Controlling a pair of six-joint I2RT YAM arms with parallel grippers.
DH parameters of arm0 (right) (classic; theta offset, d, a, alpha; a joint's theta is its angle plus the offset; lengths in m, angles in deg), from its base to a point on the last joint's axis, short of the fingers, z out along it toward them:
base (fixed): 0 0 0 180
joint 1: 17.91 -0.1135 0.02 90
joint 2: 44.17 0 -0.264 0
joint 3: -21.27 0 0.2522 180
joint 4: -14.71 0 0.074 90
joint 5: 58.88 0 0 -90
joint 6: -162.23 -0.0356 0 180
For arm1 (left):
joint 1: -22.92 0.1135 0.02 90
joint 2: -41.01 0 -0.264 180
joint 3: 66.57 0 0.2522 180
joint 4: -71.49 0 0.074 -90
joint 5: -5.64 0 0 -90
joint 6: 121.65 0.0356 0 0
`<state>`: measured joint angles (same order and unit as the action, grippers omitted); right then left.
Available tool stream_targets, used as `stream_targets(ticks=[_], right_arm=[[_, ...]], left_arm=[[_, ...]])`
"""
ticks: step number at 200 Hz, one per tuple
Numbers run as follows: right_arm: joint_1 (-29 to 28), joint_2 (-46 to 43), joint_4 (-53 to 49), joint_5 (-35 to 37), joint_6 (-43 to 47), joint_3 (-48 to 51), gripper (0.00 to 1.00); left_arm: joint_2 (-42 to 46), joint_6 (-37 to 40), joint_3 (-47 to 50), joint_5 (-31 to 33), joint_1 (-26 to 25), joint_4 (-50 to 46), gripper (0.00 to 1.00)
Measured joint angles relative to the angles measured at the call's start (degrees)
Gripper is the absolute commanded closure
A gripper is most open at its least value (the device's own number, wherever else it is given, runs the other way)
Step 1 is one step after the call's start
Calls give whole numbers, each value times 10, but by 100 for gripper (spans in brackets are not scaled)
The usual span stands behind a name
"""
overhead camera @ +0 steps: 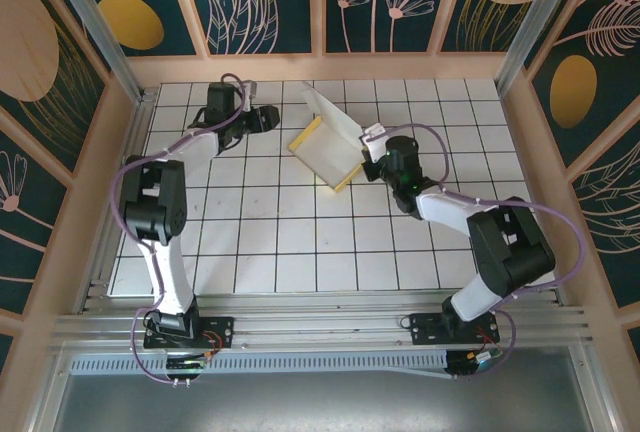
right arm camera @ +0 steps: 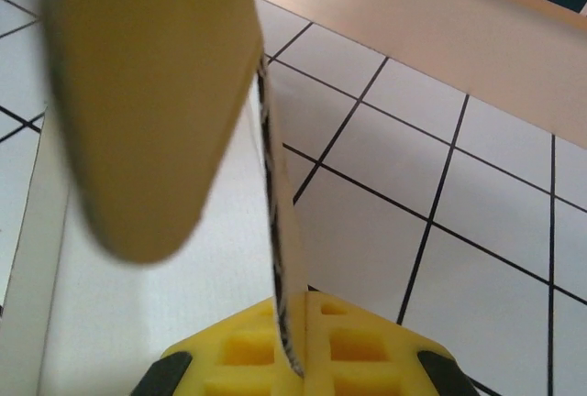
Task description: Fold the paper box
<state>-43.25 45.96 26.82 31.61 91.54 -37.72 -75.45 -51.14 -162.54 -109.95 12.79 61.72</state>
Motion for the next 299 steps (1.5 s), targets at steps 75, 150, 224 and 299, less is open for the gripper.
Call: stream_targets(ticks=[75, 150, 224, 299], right_arm=[[92, 40, -130, -217, 97, -85, 100], [140, 143, -295, -363, 214, -254, 100], [143, 249, -450, -424, 308, -421, 100], [143, 256, -467, -433, 318, -432, 100]], left_arm=[[-44, 21, -2, -118, -2, -8, 44], [-24, 104, 29, -69, -10, -14, 36], [-50, 318, -87, -141, -6, -74, 28], [-77, 375, -105, -151, -5, -103, 71]])
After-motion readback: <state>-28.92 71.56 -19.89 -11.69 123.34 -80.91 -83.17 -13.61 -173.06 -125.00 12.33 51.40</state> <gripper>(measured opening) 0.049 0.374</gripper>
